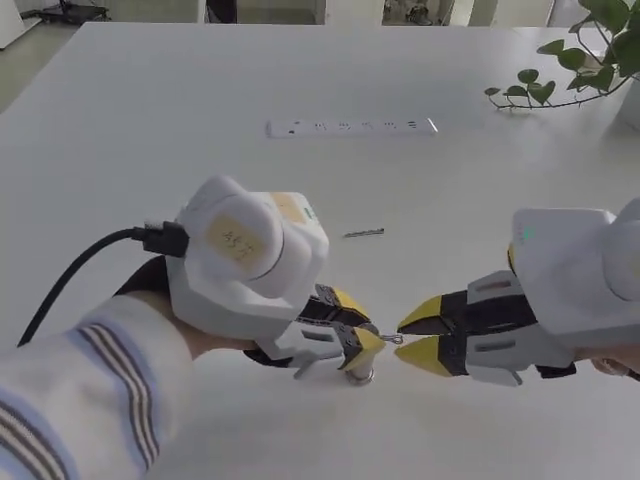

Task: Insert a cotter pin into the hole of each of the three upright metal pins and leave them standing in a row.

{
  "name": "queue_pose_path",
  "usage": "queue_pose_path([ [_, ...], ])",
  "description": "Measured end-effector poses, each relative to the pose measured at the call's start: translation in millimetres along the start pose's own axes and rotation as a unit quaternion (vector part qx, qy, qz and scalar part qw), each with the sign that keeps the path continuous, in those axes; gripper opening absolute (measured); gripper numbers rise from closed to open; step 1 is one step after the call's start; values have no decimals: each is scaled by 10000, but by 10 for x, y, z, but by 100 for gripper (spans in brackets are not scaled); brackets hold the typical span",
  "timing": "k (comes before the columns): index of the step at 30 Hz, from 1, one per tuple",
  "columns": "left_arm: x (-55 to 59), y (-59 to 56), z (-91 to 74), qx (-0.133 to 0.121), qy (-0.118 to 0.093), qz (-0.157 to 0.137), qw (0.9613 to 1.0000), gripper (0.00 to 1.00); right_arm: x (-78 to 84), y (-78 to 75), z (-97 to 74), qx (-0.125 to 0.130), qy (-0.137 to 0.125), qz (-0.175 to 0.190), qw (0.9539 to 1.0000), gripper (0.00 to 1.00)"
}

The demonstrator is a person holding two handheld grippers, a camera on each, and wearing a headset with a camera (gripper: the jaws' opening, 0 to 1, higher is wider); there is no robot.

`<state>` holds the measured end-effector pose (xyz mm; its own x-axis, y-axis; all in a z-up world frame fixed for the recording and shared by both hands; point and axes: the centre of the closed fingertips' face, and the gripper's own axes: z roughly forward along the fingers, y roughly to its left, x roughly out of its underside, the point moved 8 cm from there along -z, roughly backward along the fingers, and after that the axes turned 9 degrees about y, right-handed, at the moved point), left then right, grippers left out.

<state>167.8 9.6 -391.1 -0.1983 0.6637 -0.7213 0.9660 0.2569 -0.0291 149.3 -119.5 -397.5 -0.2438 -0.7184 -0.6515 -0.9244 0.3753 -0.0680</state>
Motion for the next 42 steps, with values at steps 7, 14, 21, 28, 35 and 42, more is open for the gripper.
queue_pose_path([
  [7, 12, -8, -9, -47, -19, -173, 9998, 9, -51, 27, -3, -18, -117, 122, 9999, 0],
  [14, 26, -11, -16, -48, -62, -386, 9992, 9, -111, 49, 59, -18, -158, 6, 9999, 0],
  [21, 49, 5, -42, -63, -88, -526, 9986, 9, -131, 30, 84, -16, -185, -77, 9998, 0],
  [28, 66, 3, -41, -22, -207, -805, 9965, 10, -124, 21, 75, 5, -217, -65, 9997, 0],
  [35, 34, 9, -118, -131, -531, -541, 9970, 6, -117, 42, 54, 11, -238, -91, 9997, 10],
  [42, 59, 39, -483, -174, -910, -483, 9945, 26, -101, 84, 53, -7, -229, -46, 9997, 13],
])
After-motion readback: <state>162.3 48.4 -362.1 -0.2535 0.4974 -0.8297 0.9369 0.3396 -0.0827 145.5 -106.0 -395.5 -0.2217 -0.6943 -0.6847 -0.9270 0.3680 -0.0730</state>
